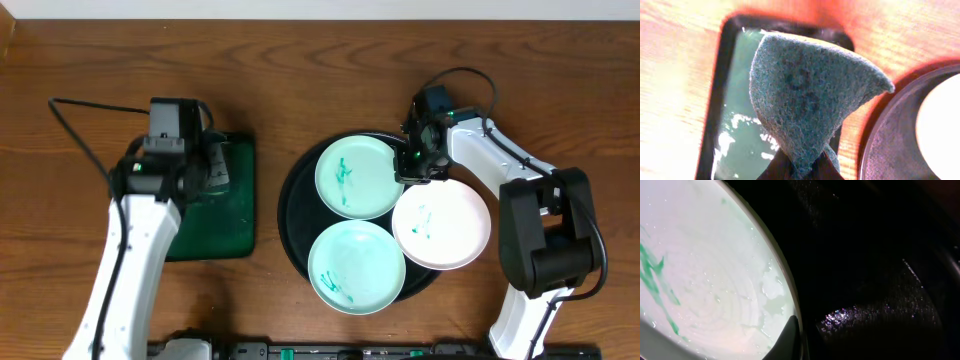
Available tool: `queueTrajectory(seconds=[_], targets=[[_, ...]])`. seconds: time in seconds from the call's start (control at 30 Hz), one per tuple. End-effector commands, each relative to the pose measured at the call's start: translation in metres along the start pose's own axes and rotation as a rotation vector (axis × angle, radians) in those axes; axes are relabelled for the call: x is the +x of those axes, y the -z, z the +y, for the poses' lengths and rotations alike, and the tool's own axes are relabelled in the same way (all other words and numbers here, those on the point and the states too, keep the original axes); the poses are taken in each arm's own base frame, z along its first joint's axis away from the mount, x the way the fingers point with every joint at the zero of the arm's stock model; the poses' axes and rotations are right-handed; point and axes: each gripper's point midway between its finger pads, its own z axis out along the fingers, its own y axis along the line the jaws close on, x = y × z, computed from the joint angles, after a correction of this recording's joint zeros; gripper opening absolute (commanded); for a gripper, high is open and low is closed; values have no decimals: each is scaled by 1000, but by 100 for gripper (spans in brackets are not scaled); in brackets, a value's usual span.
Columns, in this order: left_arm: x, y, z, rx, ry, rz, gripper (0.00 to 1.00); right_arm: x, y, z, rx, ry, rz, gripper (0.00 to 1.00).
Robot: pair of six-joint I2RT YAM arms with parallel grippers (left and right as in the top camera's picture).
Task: Clean dirty plates on tray and stack at the side
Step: 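Lift the green sponge up out of the tray with left gripper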
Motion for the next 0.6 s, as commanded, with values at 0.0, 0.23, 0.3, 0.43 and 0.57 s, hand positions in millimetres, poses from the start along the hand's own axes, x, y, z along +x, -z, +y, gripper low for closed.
queueTrajectory(seconds=[0.0, 0.23, 0.3, 0.43, 0.57], targets=[[-16, 24, 9, -70, -55, -123, 7, 5, -7, -8, 25, 9, 29, 1], [-43, 68, 10, -71, -119, -326, 7, 7, -7, -5, 8, 34, 38, 1], [-47, 74, 12, -79, -114, -358, 7, 7, -7, -5, 8, 34, 38, 1], [-50, 76, 18, -118, -106, -373, 7, 7, -7, -5, 7, 34, 35, 1], [-54, 78, 20, -135, -114, -392, 7, 6, -7, -5, 7, 34, 34, 1]])
